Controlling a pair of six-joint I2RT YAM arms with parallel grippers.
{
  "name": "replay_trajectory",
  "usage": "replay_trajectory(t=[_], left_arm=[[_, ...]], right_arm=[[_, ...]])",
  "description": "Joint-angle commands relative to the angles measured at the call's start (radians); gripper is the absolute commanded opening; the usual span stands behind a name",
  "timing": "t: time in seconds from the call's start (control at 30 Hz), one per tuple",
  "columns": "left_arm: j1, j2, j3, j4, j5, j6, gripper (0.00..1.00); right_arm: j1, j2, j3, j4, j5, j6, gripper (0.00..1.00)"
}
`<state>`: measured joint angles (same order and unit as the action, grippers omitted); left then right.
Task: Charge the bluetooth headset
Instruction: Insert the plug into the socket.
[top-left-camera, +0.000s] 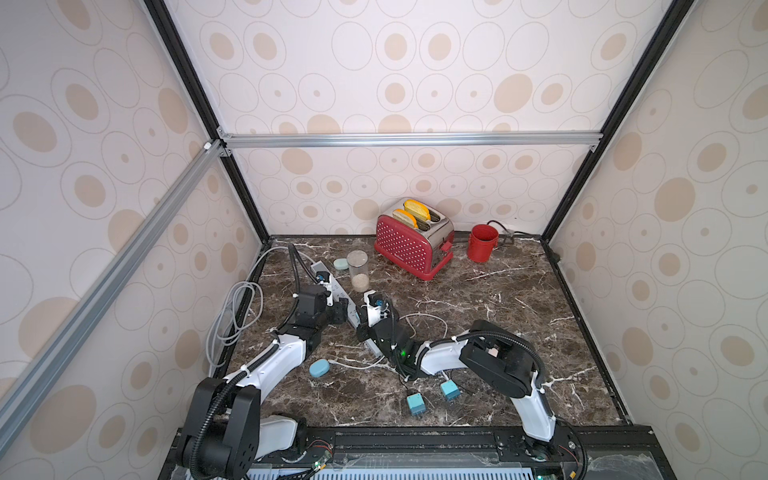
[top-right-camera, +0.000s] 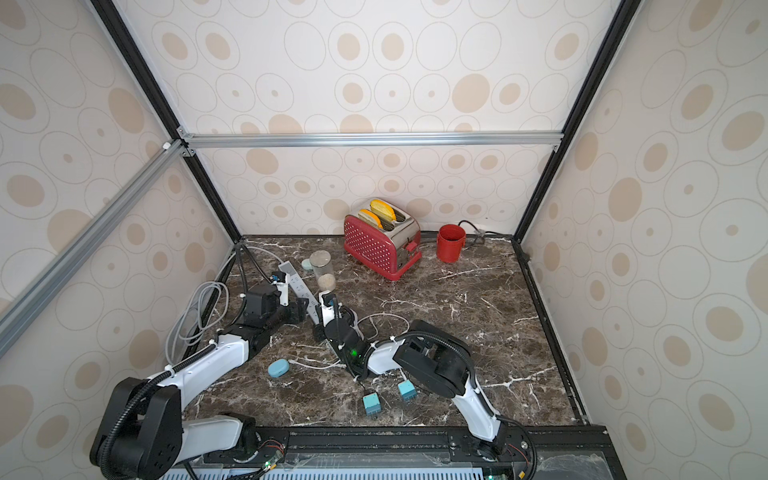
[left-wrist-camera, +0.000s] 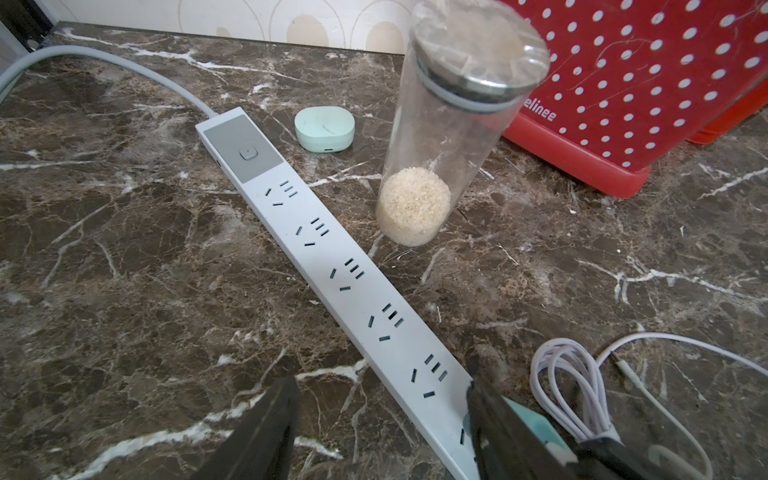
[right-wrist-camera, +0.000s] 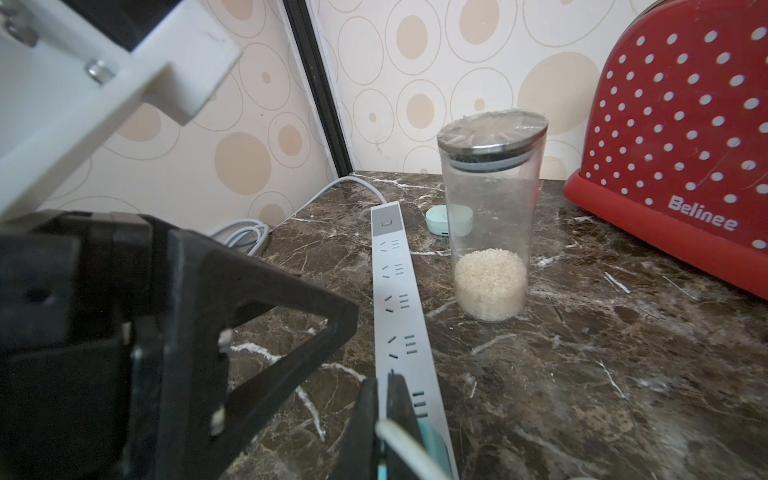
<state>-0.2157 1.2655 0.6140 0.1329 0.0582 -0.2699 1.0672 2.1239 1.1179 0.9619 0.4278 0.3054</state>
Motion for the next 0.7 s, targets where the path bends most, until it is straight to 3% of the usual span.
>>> replay_trajectory(t=[0.0,0.53,0.67], left_arm=[[0.002,-0.025,0.025,-0.005,-0.011,-0.016,0.66],[0.005,0.003,0.034,-0.001,-0.012,-0.013,0.66],[0.006,0.008,0.039,-0.004,-0.014,-0.013,0.66]], right_arm=[[-0.019,0.07,-0.008,-0.168,-0.024,0.039,0.0],[-0.026,0.11,-0.021,-0.258,-0.118,0.052,0.0],[-0.021,0.127,-0.07,-0.209,-0.113,0.116,0.0]])
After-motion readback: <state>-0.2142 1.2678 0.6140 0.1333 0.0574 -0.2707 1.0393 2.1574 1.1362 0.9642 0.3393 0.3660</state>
